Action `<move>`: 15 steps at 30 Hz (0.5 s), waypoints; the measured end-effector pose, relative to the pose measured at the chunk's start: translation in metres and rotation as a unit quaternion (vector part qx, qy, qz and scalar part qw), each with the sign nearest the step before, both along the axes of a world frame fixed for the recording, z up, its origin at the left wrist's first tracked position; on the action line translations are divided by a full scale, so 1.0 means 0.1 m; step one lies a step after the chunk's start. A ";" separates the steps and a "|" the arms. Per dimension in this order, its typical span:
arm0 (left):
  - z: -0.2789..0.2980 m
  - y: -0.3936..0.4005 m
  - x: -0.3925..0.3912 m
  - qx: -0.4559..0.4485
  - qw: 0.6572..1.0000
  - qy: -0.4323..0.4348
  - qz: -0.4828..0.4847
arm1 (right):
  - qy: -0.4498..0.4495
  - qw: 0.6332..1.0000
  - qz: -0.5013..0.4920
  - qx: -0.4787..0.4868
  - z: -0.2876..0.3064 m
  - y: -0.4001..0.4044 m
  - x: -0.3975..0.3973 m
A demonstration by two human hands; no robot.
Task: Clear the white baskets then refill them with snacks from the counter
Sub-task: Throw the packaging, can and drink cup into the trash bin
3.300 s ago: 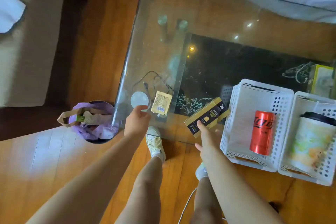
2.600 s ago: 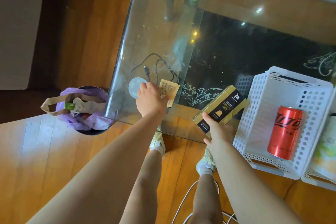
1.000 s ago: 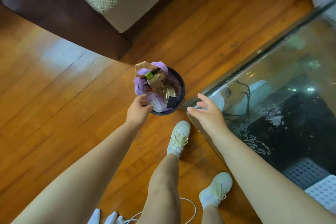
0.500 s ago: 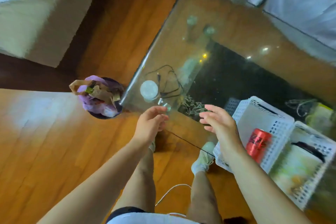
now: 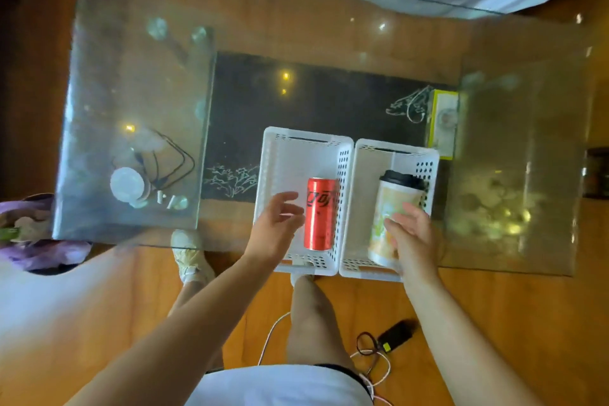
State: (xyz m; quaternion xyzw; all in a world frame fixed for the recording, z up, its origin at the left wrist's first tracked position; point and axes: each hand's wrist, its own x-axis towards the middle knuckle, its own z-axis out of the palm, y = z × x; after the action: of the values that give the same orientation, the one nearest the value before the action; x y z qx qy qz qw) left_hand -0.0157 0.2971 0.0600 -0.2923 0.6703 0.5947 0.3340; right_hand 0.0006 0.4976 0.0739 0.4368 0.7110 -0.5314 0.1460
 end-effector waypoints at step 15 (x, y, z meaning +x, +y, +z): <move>-0.86 0.73 -0.28 -0.176 0.981 -0.076 -0.028 | -0.035 0.973 0.155 0.167 -0.89 0.54 -0.24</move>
State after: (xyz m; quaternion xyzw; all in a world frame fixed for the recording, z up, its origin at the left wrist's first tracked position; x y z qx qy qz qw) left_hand -0.0437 0.3706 -0.0261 -0.3715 0.7453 0.4339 0.3439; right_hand -0.0232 0.5516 -0.0147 0.3581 0.8432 -0.3603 0.1763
